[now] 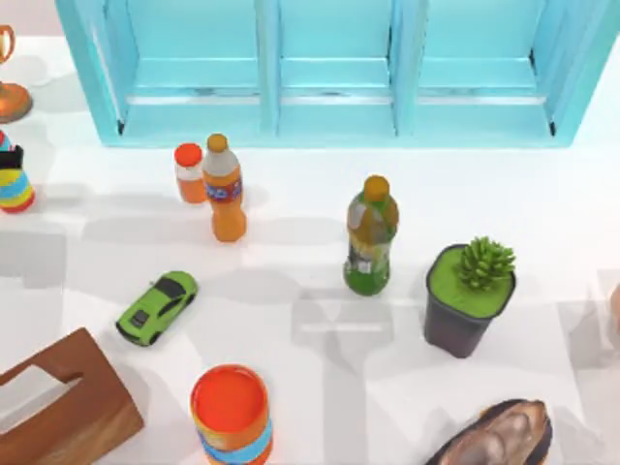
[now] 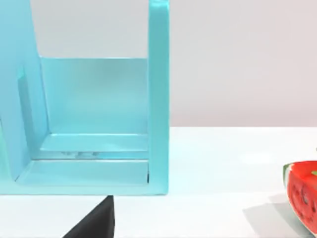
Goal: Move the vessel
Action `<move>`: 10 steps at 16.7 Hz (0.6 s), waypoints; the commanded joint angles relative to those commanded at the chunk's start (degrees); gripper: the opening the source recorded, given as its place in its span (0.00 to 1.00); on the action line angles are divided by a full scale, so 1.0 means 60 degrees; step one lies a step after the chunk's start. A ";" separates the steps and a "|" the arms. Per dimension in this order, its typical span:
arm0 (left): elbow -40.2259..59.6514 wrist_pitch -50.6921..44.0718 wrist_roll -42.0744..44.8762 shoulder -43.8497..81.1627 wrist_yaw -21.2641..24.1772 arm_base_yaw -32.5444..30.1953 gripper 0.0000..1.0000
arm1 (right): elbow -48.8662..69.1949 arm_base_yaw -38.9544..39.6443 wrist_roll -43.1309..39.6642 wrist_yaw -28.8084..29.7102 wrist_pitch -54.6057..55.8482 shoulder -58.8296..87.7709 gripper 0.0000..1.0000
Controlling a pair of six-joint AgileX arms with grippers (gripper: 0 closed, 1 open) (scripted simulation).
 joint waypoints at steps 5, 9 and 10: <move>0.1965 -0.1593 0.2346 0.1001 0.0180 0.2786 0.00 | 0.0000 0.0000 0.0000 0.0000 0.0000 0.0000 1.00; 0.3076 -0.3288 0.3684 0.1389 0.0598 0.3635 0.00 | 0.0000 0.0000 0.0000 0.0000 0.0000 0.0000 1.00; 0.3247 -0.3575 0.3885 0.1436 0.0699 0.3660 0.00 | 0.0000 0.0000 0.0000 0.0000 0.0000 0.0000 1.00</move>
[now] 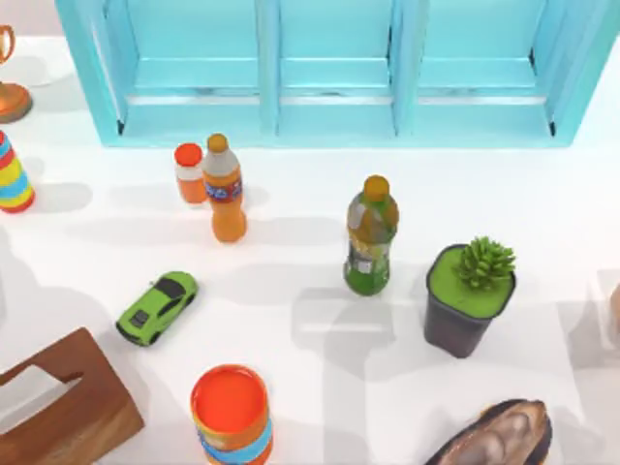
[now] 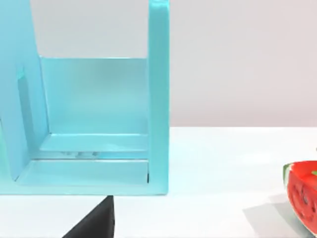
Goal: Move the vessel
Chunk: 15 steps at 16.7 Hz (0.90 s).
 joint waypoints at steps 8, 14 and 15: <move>-0.0010 -0.0101 0.0212 0.0085 0.0082 -0.0017 0.00 | 0.0000 0.0000 0.0000 0.0000 0.0000 0.0000 1.00; -0.1216 0.1712 0.0312 0.0645 0.0117 0.0118 0.00 | 0.0000 0.0000 0.0000 0.0000 0.0000 0.0000 1.00; -0.1303 0.1813 0.0320 0.0689 0.0118 0.0127 0.00 | 0.0000 0.0000 0.0000 0.0000 0.0000 0.0000 1.00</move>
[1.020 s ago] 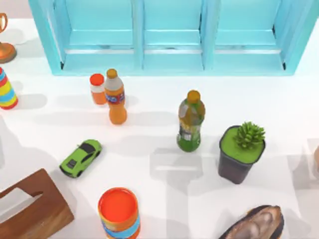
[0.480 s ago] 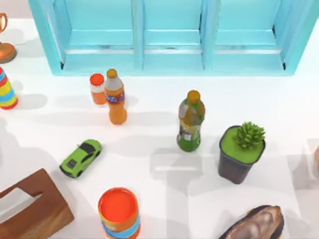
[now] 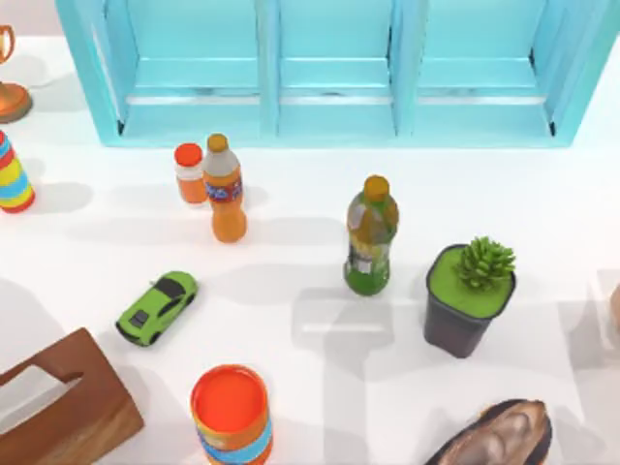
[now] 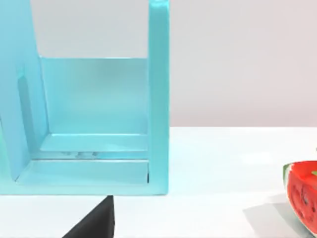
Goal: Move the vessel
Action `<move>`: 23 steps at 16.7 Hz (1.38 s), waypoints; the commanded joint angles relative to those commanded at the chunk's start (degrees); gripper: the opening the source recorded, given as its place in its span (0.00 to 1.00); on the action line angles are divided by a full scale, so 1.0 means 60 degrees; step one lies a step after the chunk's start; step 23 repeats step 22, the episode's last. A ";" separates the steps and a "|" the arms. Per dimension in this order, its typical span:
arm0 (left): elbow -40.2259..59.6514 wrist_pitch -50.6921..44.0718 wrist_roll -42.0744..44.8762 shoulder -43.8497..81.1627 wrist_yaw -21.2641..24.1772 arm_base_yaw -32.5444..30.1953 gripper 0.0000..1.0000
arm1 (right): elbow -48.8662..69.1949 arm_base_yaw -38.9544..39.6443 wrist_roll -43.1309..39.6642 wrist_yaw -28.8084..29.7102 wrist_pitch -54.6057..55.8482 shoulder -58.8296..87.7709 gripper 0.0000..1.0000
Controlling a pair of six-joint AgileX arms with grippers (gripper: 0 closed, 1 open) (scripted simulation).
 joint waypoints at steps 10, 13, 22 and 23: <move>-0.0010 0.0012 0.0000 0.0004 0.0000 0.0001 0.53 | 0.0000 0.0000 0.0000 0.0000 0.0000 0.0000 1.00; -0.0010 0.0012 0.0000 0.0004 0.0000 0.0001 0.75 | 0.0000 0.0000 0.0000 0.0000 0.0000 0.0000 1.00; -0.0010 0.0012 0.0000 0.0004 0.0000 0.0001 1.00 | 0.0000 0.0000 0.0000 0.0000 0.0000 0.0000 1.00; -0.0010 0.0012 0.0000 0.0004 0.0000 0.0001 1.00 | 0.0000 0.0000 0.0000 0.0000 0.0000 0.0000 1.00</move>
